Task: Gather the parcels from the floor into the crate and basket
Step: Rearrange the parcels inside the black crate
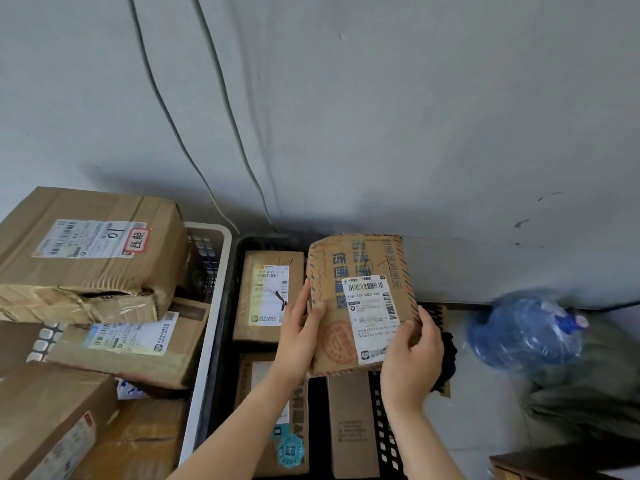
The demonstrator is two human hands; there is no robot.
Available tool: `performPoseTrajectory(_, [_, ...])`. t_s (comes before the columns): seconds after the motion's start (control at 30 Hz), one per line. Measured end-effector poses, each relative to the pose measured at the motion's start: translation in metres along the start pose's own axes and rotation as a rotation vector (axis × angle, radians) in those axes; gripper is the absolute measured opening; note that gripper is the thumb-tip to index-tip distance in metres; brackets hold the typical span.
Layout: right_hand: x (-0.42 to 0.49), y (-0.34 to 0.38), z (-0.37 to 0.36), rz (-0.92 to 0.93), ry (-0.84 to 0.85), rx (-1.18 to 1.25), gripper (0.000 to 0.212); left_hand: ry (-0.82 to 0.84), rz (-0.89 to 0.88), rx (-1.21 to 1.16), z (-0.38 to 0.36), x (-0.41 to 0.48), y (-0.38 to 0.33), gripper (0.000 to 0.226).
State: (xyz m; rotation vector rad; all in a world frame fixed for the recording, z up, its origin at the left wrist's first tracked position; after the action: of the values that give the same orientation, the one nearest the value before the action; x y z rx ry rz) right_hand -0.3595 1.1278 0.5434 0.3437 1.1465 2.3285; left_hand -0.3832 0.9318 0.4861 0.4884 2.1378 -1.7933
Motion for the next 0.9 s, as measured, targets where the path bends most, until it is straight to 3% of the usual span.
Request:
performPoseTrajectory(0.17, [-0.010,0.001,-0.021,0.074,0.045,-0.093,0.042,-0.005,0.177,-0.081,0.009,0.012,0.026,0.076])
performPoseTrajectory(0.23, [-0.009,-0.006,-0.036,0.068,0.103,-0.181,0.049,0.044,0.250,-0.110,0.011,0.015,0.028,0.074])
performPoseTrajectory(0.33, [0.008,-0.024,-0.051,-0.013,0.187,-0.243,0.057,0.055,0.186,-0.019,0.004,0.021,0.014,0.055])
performPoseTrajectory(0.53, [0.019,-0.029,-0.077,-0.012,0.286,-0.372,0.054,-0.043,0.149,0.113,0.002,0.033,0.029,0.060])
performPoseTrajectory(0.7, [0.014,-0.028,-0.079,0.023,0.248,-0.508,0.060,-0.133,0.045,0.179,0.001,0.031,0.031,0.041])
performPoseTrajectory(0.9, [0.016,-0.025,-0.077,0.049,0.210,-0.562,0.063,-0.186,0.051,0.211,0.002,0.032,0.036,0.053])
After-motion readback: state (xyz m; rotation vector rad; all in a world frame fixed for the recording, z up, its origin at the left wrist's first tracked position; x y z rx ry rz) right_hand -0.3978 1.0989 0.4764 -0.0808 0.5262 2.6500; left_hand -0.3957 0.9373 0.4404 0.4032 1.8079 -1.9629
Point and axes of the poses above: each hand's wrist, its own x-axis towards the middle knuckle, its own z-axis out of the back of the hand, y = z × x, the point moved 7 cm from there along x, towards the middle knuckle, and after that the axes turned 5 degrees about y, right-handed, at the moved point
